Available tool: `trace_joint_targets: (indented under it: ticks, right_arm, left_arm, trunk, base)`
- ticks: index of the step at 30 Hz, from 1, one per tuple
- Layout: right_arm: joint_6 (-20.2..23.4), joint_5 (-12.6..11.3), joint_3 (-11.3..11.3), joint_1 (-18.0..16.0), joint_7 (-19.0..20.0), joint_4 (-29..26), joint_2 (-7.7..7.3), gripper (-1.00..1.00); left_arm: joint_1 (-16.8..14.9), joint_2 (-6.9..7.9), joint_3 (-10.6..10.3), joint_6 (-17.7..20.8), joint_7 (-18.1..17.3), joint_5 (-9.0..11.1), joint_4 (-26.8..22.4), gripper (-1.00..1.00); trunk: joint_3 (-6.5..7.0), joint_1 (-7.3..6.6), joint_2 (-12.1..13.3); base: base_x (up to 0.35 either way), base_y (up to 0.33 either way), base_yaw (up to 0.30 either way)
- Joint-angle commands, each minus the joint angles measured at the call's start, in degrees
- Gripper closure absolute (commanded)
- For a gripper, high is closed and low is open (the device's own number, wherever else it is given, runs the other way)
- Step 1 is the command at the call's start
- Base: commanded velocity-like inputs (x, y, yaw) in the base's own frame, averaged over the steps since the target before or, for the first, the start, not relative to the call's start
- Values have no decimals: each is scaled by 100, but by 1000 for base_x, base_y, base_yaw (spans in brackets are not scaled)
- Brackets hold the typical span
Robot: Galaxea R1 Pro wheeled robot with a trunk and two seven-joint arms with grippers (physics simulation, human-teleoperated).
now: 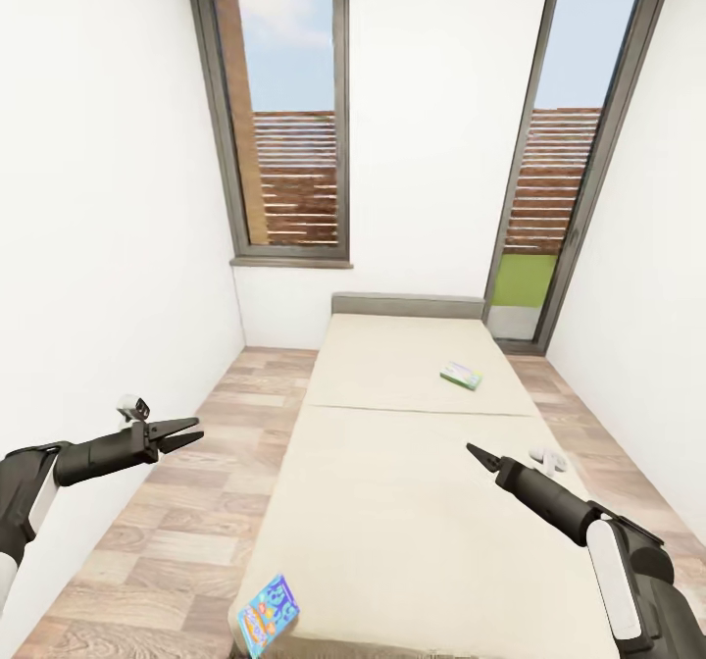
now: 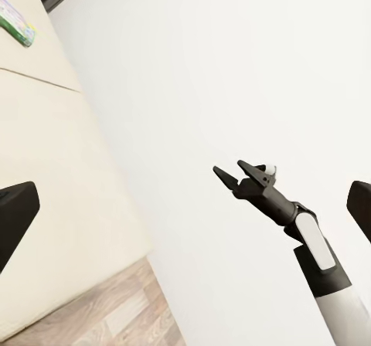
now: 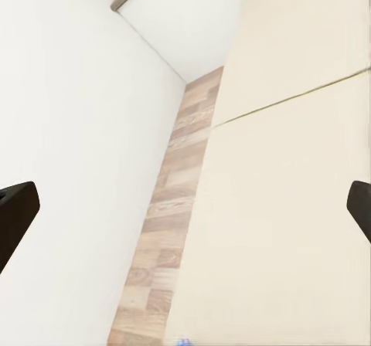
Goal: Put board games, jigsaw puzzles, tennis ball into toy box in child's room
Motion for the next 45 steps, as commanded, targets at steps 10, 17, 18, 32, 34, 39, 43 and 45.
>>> trace_joint_targets:
  ticks: [10, 17, 18, 32, 34, 39, 43, 45]
  right_arm:
    - [40, -22, -9, -6, 7, -1, 0, -100]
    - [40, -22, -9, -7, 7, -1, 0, -100]
    - [40, -22, -9, -7, 7, -1, 0, -100]
    - [35, -22, -2, -7, 5, -1, 0, -100]
    - [33, -22, -1, -6, 2, -1, 0, -100]
    - [34, -22, 0, -6, -3, -1, 0, -100]
    - [30, -22, 74, -7, -26, 2, 0, -100]
    - [27, -22, 106, -7, -33, 4, 0, -100]
  left_arm:
    - [-5, 1, -65, 61, -25, -14, -3, -100]
    - [-5, 1, -85, 61, -25, -16, -3, -100]
    - [-5, 1, -87, 61, -25, -16, -3, -100]
    - [-5, -3, -86, 61, -25, -17, 0, -100]
    - [-5, -10, -87, 61, -25, -17, 7, -100]
    - [-5, -16, -78, 69, 160, -8, 18, -100]
    - [-5, -44, -75, 87, 523, 7, 59, -100]
    - [-5, -77, -65, 100, 661, 12, 76, -100]
  trunk:
    - [-14, 2, -14]
    - [-14, 2, -14]
    - [-14, 2, -14]
    - [-14, 2, -14]
    - [-14, 2, -14]
    - [-86, 90, -174]
    - [-157, 178, -335]
    - [-193, 222, -415]
  base:
    - [-204, -138, 0]
    - [-128, -145, 0]
    - [-81, -69, 0]
    - [-64, -76, 0]
    - [-4, -5, 0]
    - [-1, -1, 0]
    - [0, 0, 0]
    - [0, 0, 0]
